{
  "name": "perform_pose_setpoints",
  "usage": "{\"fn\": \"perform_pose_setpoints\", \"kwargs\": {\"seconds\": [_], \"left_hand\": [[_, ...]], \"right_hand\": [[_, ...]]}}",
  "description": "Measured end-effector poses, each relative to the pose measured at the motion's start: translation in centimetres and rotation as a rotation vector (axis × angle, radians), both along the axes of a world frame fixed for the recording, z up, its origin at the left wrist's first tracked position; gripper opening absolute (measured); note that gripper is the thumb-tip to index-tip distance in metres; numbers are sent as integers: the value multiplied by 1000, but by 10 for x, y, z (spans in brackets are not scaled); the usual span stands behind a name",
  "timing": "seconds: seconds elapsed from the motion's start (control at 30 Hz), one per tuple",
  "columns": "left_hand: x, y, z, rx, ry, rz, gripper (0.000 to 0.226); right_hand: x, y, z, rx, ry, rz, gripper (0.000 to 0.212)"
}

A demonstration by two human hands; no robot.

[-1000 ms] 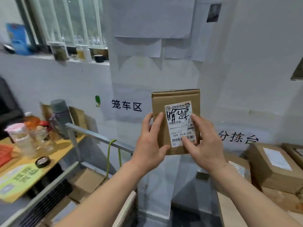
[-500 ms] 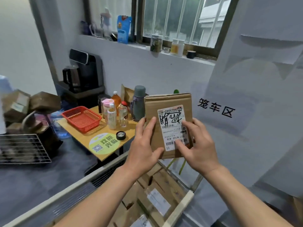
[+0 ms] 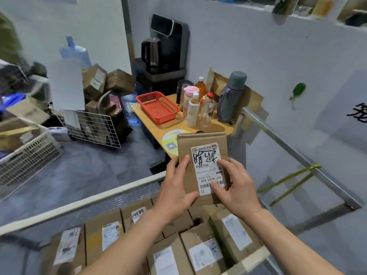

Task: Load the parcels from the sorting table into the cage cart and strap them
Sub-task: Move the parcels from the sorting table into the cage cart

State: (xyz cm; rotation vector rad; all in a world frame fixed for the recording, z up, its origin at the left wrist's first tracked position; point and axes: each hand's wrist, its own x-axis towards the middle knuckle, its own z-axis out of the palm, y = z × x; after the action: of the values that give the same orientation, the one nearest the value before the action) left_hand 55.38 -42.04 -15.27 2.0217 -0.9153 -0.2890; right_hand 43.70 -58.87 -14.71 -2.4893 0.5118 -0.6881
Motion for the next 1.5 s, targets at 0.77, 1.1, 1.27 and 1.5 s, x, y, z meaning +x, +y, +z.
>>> {"fn": "perform_pose_setpoints", "kwargs": {"seconds": [0.77,1.1,1.27,1.5], "left_hand": [[38,-96,-262,354,436,306,108],[51,-158,-311,402,484,264,109],[58,-192,-325,381,504,192,99],[59,-214,-341,490,453,158,89]], "right_hand": [[95,-115,-270,273,513,292,62],[107,-171,-319,268,614,232,65],[110,-196,-333,174,661,152,71],[108,-202,-347,-22,790,109,72]]}}
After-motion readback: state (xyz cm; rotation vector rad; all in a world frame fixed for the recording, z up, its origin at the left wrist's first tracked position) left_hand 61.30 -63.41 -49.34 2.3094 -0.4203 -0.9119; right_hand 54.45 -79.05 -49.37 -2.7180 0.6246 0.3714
